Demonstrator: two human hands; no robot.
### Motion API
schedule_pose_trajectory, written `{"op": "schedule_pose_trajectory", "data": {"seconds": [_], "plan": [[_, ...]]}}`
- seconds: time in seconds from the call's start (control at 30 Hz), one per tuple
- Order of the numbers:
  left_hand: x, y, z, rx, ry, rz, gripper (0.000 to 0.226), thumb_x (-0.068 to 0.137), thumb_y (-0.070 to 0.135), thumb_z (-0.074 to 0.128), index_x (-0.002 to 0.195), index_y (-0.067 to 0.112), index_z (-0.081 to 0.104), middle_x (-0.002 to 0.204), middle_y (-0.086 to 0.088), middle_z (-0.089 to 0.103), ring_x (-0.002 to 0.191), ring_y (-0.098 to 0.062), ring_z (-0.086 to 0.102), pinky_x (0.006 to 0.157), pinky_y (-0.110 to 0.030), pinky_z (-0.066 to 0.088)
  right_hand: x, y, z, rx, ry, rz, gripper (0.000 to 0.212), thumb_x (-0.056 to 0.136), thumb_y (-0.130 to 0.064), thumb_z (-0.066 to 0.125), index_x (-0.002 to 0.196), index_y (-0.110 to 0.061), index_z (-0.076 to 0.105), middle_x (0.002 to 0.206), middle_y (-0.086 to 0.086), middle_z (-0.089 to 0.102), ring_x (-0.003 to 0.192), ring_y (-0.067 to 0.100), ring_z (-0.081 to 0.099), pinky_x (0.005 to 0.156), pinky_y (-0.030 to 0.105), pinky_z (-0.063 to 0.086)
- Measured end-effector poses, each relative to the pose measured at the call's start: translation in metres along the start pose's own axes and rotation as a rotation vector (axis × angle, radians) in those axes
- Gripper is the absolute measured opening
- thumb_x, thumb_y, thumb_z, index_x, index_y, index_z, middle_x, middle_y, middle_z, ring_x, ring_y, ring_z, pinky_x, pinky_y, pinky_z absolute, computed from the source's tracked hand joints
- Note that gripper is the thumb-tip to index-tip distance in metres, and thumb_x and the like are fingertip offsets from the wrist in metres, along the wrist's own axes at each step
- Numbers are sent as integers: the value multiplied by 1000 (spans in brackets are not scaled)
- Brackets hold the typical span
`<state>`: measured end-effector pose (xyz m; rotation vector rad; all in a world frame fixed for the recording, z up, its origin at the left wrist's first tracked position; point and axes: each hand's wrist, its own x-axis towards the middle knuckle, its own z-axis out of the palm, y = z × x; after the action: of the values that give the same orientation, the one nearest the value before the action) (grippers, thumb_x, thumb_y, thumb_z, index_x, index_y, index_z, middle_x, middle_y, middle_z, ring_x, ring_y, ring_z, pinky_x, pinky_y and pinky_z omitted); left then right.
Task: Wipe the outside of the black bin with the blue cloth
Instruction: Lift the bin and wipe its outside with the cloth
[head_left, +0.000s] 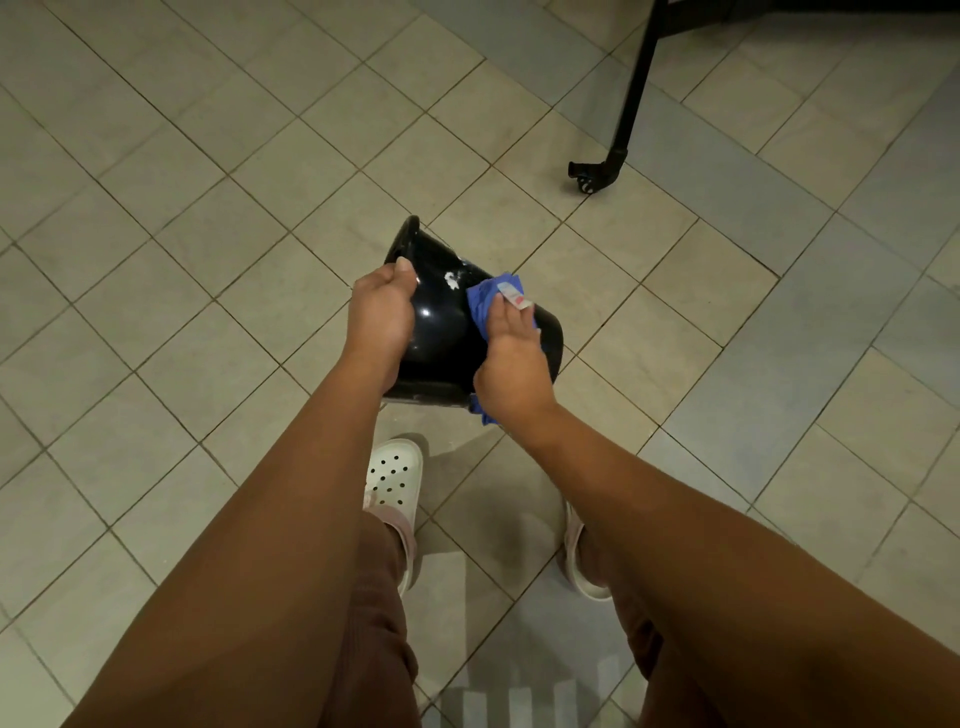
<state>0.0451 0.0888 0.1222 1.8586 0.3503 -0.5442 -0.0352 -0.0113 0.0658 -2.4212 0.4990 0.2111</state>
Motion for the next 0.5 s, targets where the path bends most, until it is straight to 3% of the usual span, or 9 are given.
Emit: {"op": "schedule_pose_trajectory", "data": {"seconds": [0.2,0.33,0.5], "plan": [[-1,1,0,-53,-22,-42,30,106,29,40,96,15,65,93,-7,69,99,-29,67,95,-46,53,-2,-10,1,34,17,-288,76,82,9,50,148,-8,16,156,15,16,145,32,-5,118,46,0],[1,3,2,-64,-38,5,33,105,27,42,82,17,62,83,-4,66,85,-23,62,94,-46,51,14,-8,-11,82,-1,-219,78,81,12,47,149,-8,14,157,12,11,145,30,-3,118,46,2],[-1,2,3,-43,-33,32,30,104,28,43,88,14,63,93,-11,66,92,-29,62,96,-48,51,7,-17,-6,52,21,-68,84,79,11,47,149,-4,3,157,14,1,145,32,-6,118,44,2]]}}
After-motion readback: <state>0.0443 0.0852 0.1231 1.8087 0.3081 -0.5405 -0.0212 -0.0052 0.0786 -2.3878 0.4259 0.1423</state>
